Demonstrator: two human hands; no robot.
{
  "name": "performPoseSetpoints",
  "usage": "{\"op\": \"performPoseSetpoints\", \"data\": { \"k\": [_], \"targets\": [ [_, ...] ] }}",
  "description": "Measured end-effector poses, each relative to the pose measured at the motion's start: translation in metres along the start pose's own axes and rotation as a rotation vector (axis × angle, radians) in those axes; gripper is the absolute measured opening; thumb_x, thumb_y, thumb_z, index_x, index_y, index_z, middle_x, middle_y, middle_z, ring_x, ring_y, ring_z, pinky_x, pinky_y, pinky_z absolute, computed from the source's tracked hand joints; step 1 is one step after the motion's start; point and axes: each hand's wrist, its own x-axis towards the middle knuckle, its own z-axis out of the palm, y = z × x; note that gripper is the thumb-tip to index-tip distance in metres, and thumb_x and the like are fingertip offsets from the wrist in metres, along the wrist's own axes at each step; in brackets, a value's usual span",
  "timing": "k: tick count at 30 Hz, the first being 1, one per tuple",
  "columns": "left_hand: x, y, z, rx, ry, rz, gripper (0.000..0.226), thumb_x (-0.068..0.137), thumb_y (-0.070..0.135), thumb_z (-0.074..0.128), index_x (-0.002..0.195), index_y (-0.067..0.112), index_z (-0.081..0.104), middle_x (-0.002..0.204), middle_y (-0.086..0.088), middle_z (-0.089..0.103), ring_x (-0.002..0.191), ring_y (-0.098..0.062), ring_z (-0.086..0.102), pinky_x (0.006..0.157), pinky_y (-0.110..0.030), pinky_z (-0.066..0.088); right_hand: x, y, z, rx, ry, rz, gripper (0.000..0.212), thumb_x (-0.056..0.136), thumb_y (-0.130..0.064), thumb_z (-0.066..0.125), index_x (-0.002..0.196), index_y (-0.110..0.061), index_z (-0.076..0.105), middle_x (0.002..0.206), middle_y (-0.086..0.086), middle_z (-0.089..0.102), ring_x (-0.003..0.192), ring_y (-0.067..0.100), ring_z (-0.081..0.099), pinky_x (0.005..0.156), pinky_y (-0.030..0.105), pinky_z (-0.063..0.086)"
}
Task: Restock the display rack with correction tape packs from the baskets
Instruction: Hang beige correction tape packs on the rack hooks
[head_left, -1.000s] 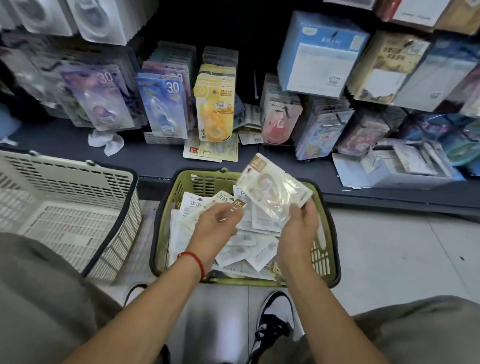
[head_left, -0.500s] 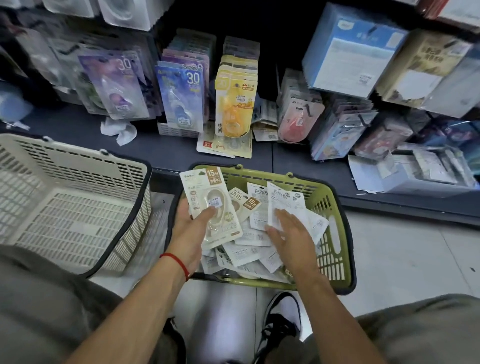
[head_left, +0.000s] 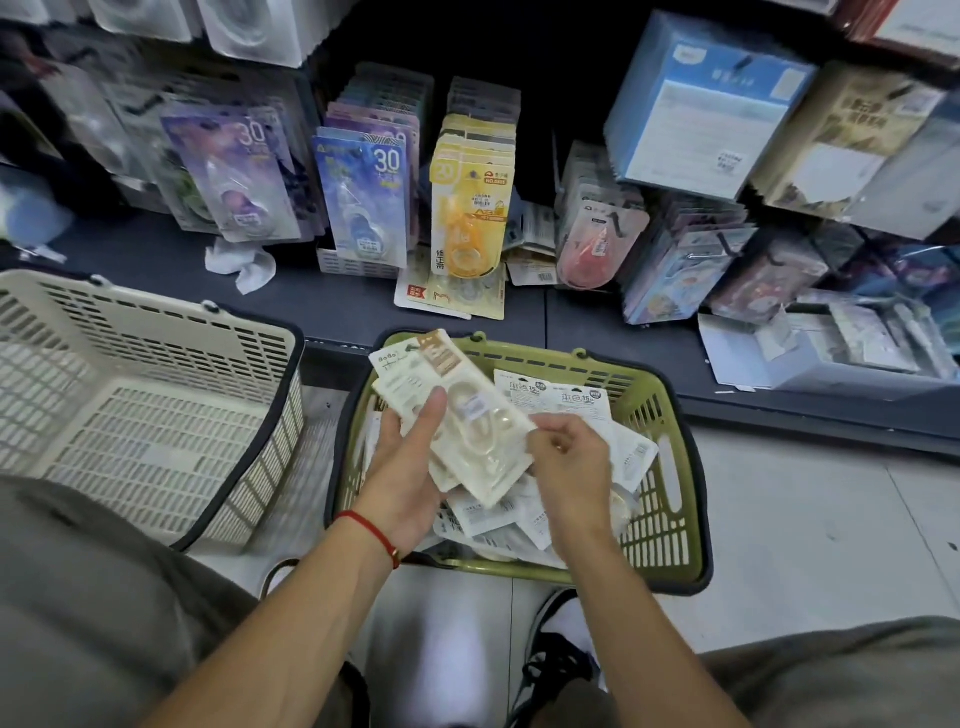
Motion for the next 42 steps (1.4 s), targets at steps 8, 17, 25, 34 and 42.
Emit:
{"op": "performPoseSetpoints", "data": {
  "k": [8,17,25,34,42],
  "targets": [
    [-0.002,0.006,-0.024,0.178,0.162,0.108,0.051,0.090,0.015,0.080,0.137,0.025,0.062,0.125,0.000,0.077,0.116,-0.025,0.073,0.097,-0.058,0.058,0.028,0.042,-0.016,-0.883,-0.376,-0.220,0.066,0.107,-0.025,0.057,0.165,-0.020,0.026,0.174,-0.001,0.016,0.162,0.021,0.007,0.132,0.045,0.004],
    [0.003,0.010,-0.028,0.249,0.248,0.136,0.056,0.069,0.041,0.087,0.121,0.032,0.068,0.111,0.009,0.081,0.101,-0.014,0.078,0.070,-0.037,0.064,0.023,0.042,-0.043,-0.782,0.034,-0.561,0.032,0.112,-0.022,0.046,0.135,-0.014,0.065,0.121,0.007,0.074,0.112,0.028,0.068,0.096,0.042,0.055],
    [0.000,0.004,-0.016,0.314,0.171,0.132,0.032,0.103,0.035,0.063,0.135,0.031,0.063,0.126,0.009,0.076,0.118,-0.016,0.071,0.098,-0.043,0.057,0.020,-0.013,-0.045,0.457,0.276,0.037,0.030,0.099,0.002,0.058,0.123,-0.015,0.060,0.106,0.000,0.074,0.094,0.017,0.077,0.068,0.024,0.062],
    [-0.001,0.010,-0.021,0.224,0.150,0.064,0.048,0.100,0.035,0.064,0.146,0.028,0.054,0.133,0.000,0.074,0.119,-0.026,0.072,0.100,-0.053,0.058,-0.006,0.003,0.001,-0.076,-0.203,-0.059,0.047,0.090,-0.003,0.067,0.121,-0.039,0.066,0.109,-0.017,0.075,0.084,0.005,0.070,0.079,0.030,0.059],
    [0.001,0.009,-0.026,0.139,0.188,-0.003,0.039,0.108,0.036,0.053,0.145,0.026,0.056,0.128,-0.006,0.075,0.116,-0.031,0.073,0.087,-0.049,0.060,-0.001,-0.002,-0.005,0.382,-0.269,0.035,0.048,0.094,0.012,0.060,0.114,-0.030,0.074,0.096,0.003,0.080,0.058,0.012,0.057,0.060,0.025,0.055]
  ]
}}
